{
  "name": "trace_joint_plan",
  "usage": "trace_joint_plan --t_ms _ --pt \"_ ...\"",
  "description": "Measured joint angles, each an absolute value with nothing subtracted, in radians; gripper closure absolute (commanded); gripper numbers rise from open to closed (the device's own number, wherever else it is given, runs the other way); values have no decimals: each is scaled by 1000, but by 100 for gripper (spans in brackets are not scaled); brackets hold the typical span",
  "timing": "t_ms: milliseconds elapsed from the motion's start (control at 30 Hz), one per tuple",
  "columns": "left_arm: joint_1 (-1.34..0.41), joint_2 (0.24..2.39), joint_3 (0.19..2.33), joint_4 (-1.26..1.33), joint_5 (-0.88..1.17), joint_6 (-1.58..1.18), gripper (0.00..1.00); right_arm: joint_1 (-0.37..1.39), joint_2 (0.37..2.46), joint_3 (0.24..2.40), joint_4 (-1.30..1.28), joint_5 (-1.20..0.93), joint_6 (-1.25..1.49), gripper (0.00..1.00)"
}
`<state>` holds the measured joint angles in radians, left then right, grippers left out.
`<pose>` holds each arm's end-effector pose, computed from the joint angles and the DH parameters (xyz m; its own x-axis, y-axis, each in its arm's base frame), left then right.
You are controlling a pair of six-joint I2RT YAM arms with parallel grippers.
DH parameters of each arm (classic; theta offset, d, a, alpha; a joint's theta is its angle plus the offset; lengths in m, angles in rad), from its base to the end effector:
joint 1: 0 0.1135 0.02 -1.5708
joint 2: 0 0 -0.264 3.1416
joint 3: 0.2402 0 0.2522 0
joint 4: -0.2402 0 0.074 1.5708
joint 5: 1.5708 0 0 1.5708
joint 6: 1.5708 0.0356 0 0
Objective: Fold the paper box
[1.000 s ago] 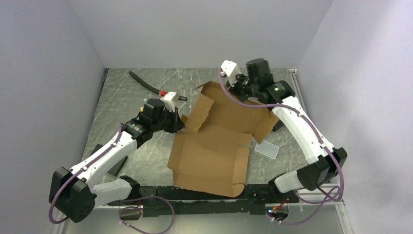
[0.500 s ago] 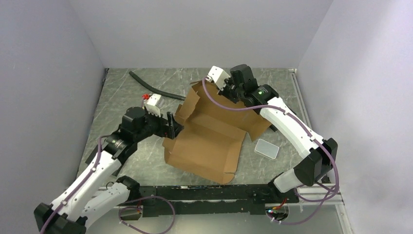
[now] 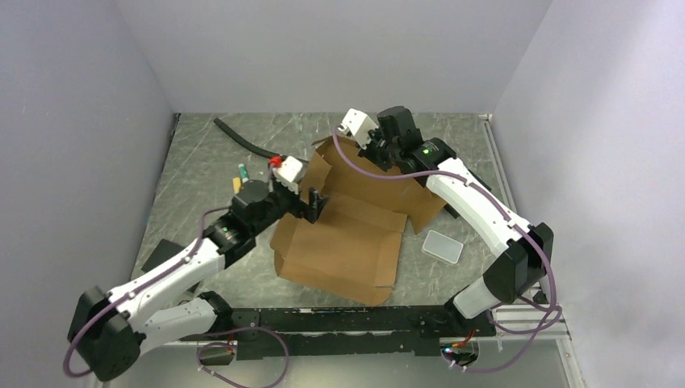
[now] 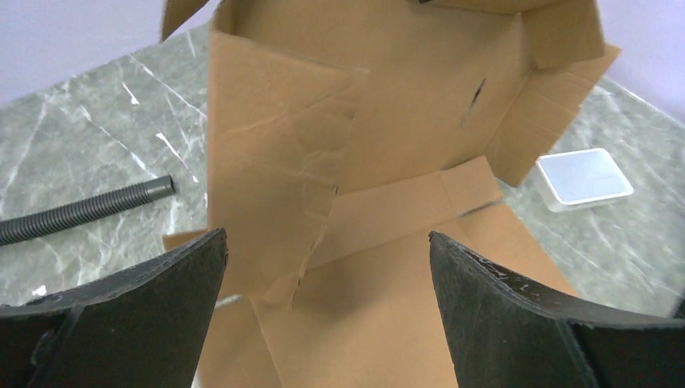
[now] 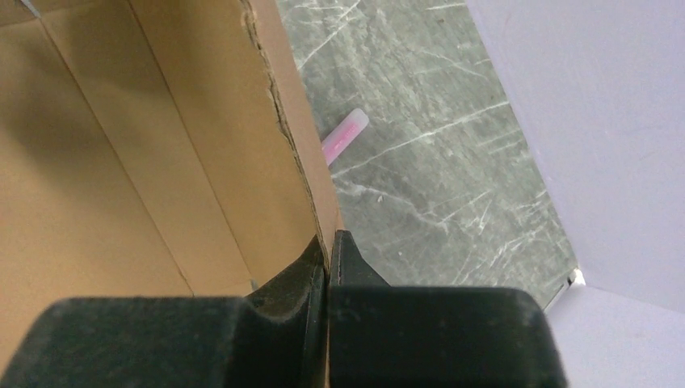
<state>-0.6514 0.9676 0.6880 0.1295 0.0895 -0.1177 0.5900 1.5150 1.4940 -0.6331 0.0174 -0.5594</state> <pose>0.1813 -0.1423 0.3046 -0.1973 0.0033 -0.9803 0.6555 0.7440 -0.1294 0.2815 0.1878 0.3652 -0.1394 -0.7319 -0.6670 -0.7301 0.5311 -0.4301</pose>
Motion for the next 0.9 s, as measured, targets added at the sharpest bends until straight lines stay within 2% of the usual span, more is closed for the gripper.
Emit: trace_joint_plan --t_ms 133,267,400,567,667,900 --pt "-760 1095 691 240 -117 -80 0 590 1530 1502 -633 -5 -549 100" --pt "-779 1218 707 302 -280 -65 1 590 1532 1502 -637 -16 -545 100" --pt "-779 1315 749 315 -476 -65 12 587 1531 1502 -638 -27 -542 100" --pt "-756 1296 750 294 -562 -82 32 581 1517 1486 -630 -40 -542 100" --pt "-702 1218 740 255 -505 -124 63 576 1494 1467 -627 -54 -545 100" --pt "-502 1127 738 175 -156 -232 88 578 1471 1451 -621 -115 -553 100"
